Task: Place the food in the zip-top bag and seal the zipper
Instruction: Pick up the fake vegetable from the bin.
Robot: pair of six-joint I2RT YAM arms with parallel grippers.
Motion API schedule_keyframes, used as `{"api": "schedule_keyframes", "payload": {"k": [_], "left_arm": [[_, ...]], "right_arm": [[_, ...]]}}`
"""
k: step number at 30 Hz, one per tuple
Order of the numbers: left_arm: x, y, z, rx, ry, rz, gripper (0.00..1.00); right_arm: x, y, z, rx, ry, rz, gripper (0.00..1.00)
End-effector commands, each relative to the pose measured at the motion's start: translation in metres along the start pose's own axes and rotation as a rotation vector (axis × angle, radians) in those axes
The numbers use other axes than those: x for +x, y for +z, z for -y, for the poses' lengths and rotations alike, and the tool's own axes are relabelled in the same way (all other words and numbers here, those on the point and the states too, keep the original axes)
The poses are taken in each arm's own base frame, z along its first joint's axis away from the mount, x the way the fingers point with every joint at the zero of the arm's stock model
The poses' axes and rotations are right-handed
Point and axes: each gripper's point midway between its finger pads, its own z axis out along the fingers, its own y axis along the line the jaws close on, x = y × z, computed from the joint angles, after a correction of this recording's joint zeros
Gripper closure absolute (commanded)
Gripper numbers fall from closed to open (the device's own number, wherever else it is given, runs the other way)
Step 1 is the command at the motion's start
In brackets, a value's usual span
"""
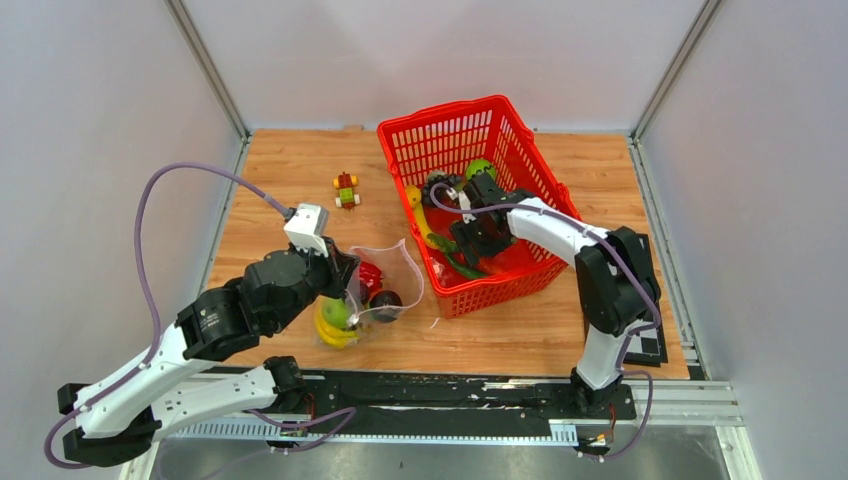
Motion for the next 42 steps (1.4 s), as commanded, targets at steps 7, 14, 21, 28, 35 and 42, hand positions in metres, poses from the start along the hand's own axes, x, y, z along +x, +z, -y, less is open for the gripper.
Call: {"api": "schedule_keyframes", "payload": {"k": [7, 14, 21, 28, 35, 42], "left_arm": [[-0.023, -0.005, 0.01, 0.037, -0.045, 0.062, 1.0], [-0.021, -0.004, 0.01, 0.033, -0.041, 0.058, 1.0], [-0.02, -0.002, 0.009, 0.031, -0.042, 0.059, 1.0], [-0.021, -0.002, 0.011, 0.037, -0.043, 0.061, 1.0], [-0.02, -0.001, 0.013, 0.047, -0.043, 0.059, 1.0], [-0.02, 0.0, 0.017, 0.063, -0.047, 0.055, 1.0]], "right_arm": [[-0.018, 0.024, 0.014, 0.064, -0.038, 0.024, 0.54], [-0.042, -0.015, 0.006, 0.036, -0.03, 0.193, 0.79], [-0.068, -0.081, -0.004, 0.007, -0.03, 0.429, 0.95], [-0.09, -0.176, -0.024, -0.074, -0.061, 0.791, 0.95], [-0.084, -0.285, -0.073, -0.305, -0.218, 1.24, 0.96], [-0.059, -0.358, -0.135, -0.559, -0.509, 1.462, 0.98]]}}
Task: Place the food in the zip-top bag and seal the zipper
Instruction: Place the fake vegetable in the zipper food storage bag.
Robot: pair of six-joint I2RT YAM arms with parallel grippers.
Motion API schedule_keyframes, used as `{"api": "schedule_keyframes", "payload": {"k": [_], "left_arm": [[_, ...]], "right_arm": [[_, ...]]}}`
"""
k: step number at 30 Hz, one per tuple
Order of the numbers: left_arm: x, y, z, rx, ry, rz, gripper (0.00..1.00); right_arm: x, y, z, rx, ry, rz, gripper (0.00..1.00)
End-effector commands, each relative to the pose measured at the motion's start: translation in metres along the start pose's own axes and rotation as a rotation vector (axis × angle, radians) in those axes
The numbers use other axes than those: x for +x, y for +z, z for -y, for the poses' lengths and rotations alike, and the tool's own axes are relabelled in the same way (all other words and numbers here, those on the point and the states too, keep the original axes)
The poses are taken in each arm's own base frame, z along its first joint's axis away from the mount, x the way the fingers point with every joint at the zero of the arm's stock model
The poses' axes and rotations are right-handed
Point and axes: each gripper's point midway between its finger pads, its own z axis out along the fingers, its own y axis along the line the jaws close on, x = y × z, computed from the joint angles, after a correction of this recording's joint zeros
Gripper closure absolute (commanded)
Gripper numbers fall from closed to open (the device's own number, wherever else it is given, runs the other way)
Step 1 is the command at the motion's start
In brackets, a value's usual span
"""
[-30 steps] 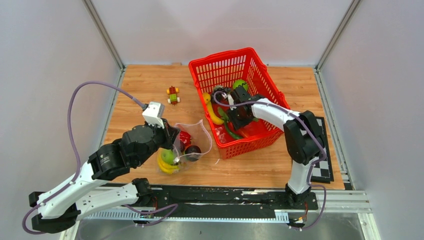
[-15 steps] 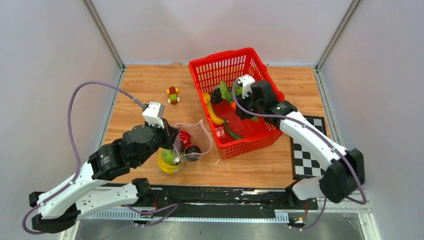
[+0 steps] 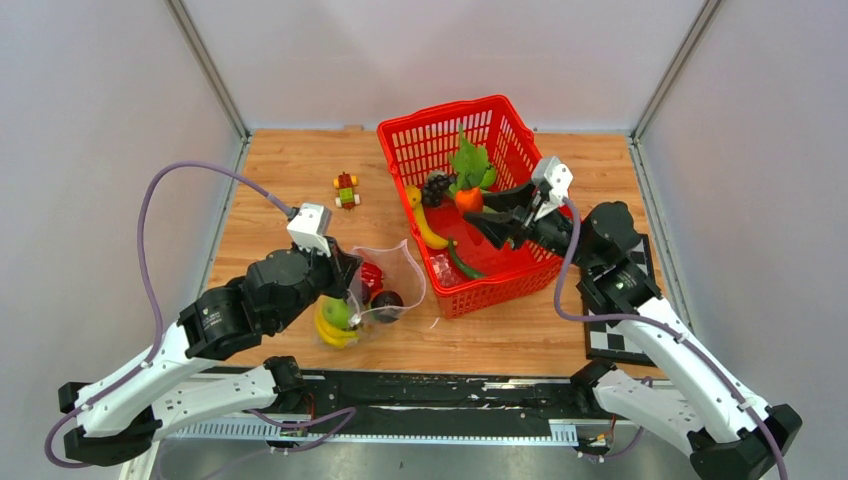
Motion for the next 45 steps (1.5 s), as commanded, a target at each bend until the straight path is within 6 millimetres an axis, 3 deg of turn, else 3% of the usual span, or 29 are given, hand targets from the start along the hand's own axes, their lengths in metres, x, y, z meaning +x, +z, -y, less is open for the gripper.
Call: {"api": "schedule_keyframes", "payload": {"k": [1, 4, 8, 11, 17, 22, 26, 29, 36, 41, 43, 45], "left_arm": [[-0.022, -0.003, 0.014, 0.054, -0.048, 0.064, 1.0], [-0.022, -0.003, 0.016, 0.063, -0.049, 0.064, 1.0], [-0.023, -0.004, 0.021, 0.088, -0.053, 0.059, 1.0], [-0.025, -0.006, 0.025, 0.11, -0.057, 0.058, 1.0], [-0.031, -0.016, 0.029, 0.154, -0.078, 0.079, 1.0], [-0.036, -0.024, 0.031, 0.186, -0.086, 0.09, 1.0], [-0.041, -0.033, 0.033, 0.215, -0.088, 0.101, 1.0], [-0.045, -0.039, 0.032, 0.221, -0.083, 0.107, 1.0], [-0.046, -0.049, 0.024, 0.205, -0.058, 0.091, 1.0], [-0.045, -0.049, 0.037, 0.256, -0.024, 0.06, 1.0], [-0.042, -0.047, 0.046, 0.293, -0.013, 0.036, 1.0], [-0.04, -0.044, 0.052, 0.309, -0.013, 0.019, 1.0]], "right_arm": [[-0.062, -0.007, -0.068, -0.32, -0.12, 0.242, 0.98], [-0.076, -0.009, -0.104, -0.456, -0.198, 0.321, 0.98], [-0.073, 0.001, -0.15, -0.596, -0.317, 0.365, 1.0], [-0.061, 0.011, -0.173, -0.668, -0.335, 0.39, 1.0], [-0.019, 0.028, -0.191, -0.806, -0.362, 0.35, 1.0], [0.04, 0.039, -0.194, -0.897, -0.458, 0.218, 1.0], [0.089, 0.043, -0.182, -0.913, -0.573, 0.071, 1.0], [0.115, 0.049, -0.168, -0.886, -0.632, -0.047, 1.0], [0.142, 0.054, -0.141, -0.804, -0.733, -0.251, 1.0], [0.156, 0.069, -0.132, -0.716, -0.75, -0.42, 1.0], [0.148, 0.079, -0.133, -0.653, -0.698, -0.441, 0.95], [0.136, 0.087, -0.143, -0.635, -0.631, -0.41, 0.8]]}}
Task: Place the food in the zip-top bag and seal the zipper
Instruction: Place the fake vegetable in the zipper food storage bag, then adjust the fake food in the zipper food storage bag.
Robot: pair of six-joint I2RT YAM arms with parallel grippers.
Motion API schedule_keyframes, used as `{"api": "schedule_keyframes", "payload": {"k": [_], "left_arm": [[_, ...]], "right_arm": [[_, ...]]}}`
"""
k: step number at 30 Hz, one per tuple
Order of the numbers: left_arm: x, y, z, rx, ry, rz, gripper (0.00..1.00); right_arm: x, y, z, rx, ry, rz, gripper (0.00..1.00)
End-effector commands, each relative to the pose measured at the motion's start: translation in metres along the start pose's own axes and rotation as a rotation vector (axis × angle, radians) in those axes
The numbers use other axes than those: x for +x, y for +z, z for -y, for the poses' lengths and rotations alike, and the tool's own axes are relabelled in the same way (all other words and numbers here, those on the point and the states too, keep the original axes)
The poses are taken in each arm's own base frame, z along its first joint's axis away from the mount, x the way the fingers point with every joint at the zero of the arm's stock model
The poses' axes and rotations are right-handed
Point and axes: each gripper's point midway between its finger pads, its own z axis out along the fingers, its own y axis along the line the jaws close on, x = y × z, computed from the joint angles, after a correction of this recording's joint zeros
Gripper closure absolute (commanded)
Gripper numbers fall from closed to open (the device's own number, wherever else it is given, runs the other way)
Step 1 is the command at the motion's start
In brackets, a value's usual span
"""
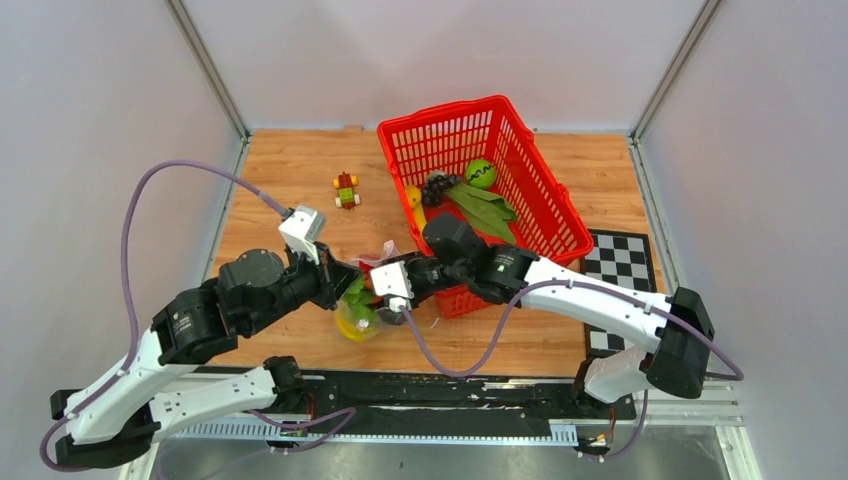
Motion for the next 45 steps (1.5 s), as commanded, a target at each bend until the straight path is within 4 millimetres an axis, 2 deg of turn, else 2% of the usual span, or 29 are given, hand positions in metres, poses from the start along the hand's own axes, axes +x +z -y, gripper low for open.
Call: {"api": "schedule_keyframes", "payload": {"k": [1, 2, 3, 5, 6, 7, 11, 15, 18, 23, 25, 28, 32, 36, 40, 45], "left_arm": [[-0.034, -0.005, 0.032, 0.132, -0.027, 0.087, 1.0], [-0.035, -0.004, 0.03, 0.121, -0.032, 0.092, 1.0], [-0.036, -0.003, 0.027, 0.105, -0.037, 0.101, 1.0], [-0.039, -0.005, 0.02, 0.071, -0.051, 0.122, 1.0], [-0.04, -0.007, 0.017, 0.056, -0.055, 0.133, 1.0], [-0.042, -0.008, 0.013, 0.042, -0.059, 0.144, 1.0], [-0.044, -0.011, 0.004, 0.001, -0.069, 0.167, 1.0], [-0.044, -0.009, 0.007, 0.01, -0.069, 0.164, 1.0], [-0.044, -0.007, 0.008, 0.015, -0.069, 0.163, 1.0], [-0.043, -0.005, 0.008, 0.015, -0.07, 0.164, 1.0], [-0.043, -0.004, 0.01, 0.02, -0.076, 0.165, 1.0], [-0.044, -0.003, 0.014, 0.041, -0.086, 0.169, 1.0], [-0.046, -0.001, 0.021, 0.072, -0.106, 0.172, 1.0], [-0.048, -0.001, 0.023, 0.076, -0.133, 0.181, 1.0], [-0.052, -0.005, 0.019, 0.068, -0.17, 0.214, 1.0], [-0.057, -0.011, 0.012, 0.055, -0.214, 0.265, 1.0]], "right_arm": [[-0.011, -0.001, 0.017, 0.081, 0.125, -0.037, 0.72], [-0.021, -0.002, 0.017, 0.081, 0.133, 0.004, 0.67], [-0.03, -0.005, 0.018, 0.089, 0.141, 0.041, 0.58], [-0.049, -0.018, 0.017, 0.101, 0.134, 0.112, 0.45], [-0.056, -0.024, 0.015, 0.1, 0.126, 0.141, 0.36], [-0.061, -0.029, 0.01, 0.084, 0.12, 0.161, 0.3], [-0.078, -0.046, -0.005, 0.033, 0.099, 0.216, 0.27], [-0.08, -0.046, -0.007, 0.025, 0.122, 0.229, 0.36], [-0.077, -0.041, -0.01, 0.003, 0.163, 0.218, 0.53], [-0.078, -0.035, -0.016, -0.039, 0.196, 0.23, 0.89], [-0.079, -0.029, -0.016, -0.061, 0.219, 0.234, 0.96], [-0.076, -0.017, -0.013, -0.061, 0.249, 0.195, 1.0], [-0.064, 0.007, -0.014, -0.067, 0.265, 0.088, 1.0], [-0.045, 0.03, -0.003, 0.051, 0.227, -0.063, 1.0], [-0.027, 0.048, -0.016, 0.026, 0.224, -0.129, 1.0], [-0.017, 0.069, -0.038, -0.039, 0.256, -0.13, 0.98]]}}
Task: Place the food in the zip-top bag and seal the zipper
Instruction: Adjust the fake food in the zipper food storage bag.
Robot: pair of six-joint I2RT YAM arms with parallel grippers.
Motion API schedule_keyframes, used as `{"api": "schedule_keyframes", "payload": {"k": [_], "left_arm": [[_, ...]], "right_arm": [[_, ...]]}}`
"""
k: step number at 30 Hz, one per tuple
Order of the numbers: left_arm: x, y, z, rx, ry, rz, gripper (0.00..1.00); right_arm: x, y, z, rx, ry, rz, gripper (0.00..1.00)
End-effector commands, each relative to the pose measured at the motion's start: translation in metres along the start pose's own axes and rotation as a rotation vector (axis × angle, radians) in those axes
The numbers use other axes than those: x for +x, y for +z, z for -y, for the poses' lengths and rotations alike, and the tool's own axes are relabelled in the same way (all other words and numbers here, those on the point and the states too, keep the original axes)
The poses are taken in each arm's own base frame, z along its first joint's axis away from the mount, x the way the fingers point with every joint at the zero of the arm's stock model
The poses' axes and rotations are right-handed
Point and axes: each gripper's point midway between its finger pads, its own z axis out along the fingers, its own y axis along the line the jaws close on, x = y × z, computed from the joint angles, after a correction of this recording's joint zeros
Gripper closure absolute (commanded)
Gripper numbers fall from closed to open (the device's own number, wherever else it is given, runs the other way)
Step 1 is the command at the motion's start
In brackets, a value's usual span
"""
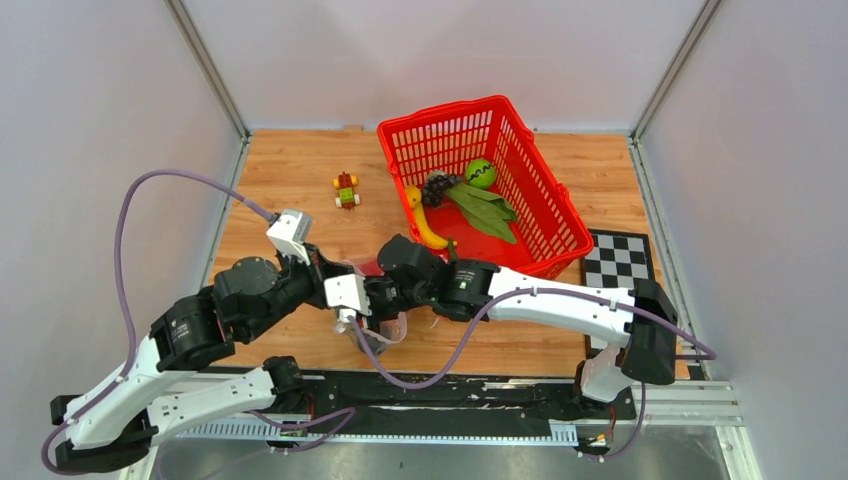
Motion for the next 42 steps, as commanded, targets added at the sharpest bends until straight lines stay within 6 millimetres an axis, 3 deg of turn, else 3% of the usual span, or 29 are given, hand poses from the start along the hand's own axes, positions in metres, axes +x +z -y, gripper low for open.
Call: {"api": "schedule_keyframes", "payload": {"k": [1, 6, 9, 13, 17, 19, 24, 27, 29, 35, 39, 42], "left_arm": [[-0.056, -0.012, 0.023, 0.098, -0.155, 0.218, 1.0], [-0.056, -0.014, 0.02, 0.092, -0.167, 0.226, 1.0], [-0.057, -0.017, 0.017, 0.079, -0.17, 0.234, 1.0], [-0.058, -0.021, 0.009, 0.059, -0.172, 0.251, 1.0], [-0.057, -0.025, 0.006, 0.052, -0.169, 0.25, 1.0], [-0.056, -0.026, 0.006, 0.056, -0.174, 0.249, 1.0], [-0.057, -0.026, 0.009, 0.071, -0.181, 0.251, 1.0], [-0.057, -0.025, 0.009, 0.075, -0.184, 0.252, 1.0], [-0.056, -0.024, 0.009, 0.071, -0.187, 0.252, 1.0], [-0.056, -0.026, 0.004, 0.055, -0.197, 0.262, 1.0], [-0.055, -0.028, -0.003, 0.029, -0.207, 0.273, 1.0], [-0.054, -0.028, -0.006, 0.016, -0.21, 0.275, 1.0]], "right_arm": [[0.033, 0.021, -0.009, -0.003, 0.048, -0.105, 0.98], [0.057, 0.024, 0.023, 0.187, 0.117, -0.243, 0.93], [0.051, 0.013, 0.04, 0.293, 0.148, -0.234, 0.9], [0.034, 0.001, 0.044, 0.286, 0.261, -0.13, 0.86], [0.04, -0.012, 0.064, 0.39, 0.369, -0.145, 0.85], [0.046, -0.009, 0.062, 0.38, 0.38, -0.187, 0.85], [0.074, 0.013, 0.034, 0.24, 0.454, -0.332, 0.86], [0.092, 0.016, 0.035, 0.275, 0.479, -0.408, 0.87], [0.078, 0.013, 0.035, 0.251, 0.483, -0.371, 0.86], [0.001, -0.015, 0.048, 0.178, 0.525, -0.046, 0.72], [-0.028, -0.042, 0.056, 0.206, 0.546, 0.063, 0.65], [-0.04, -0.06, 0.06, 0.226, 0.575, 0.108, 0.54]]}}
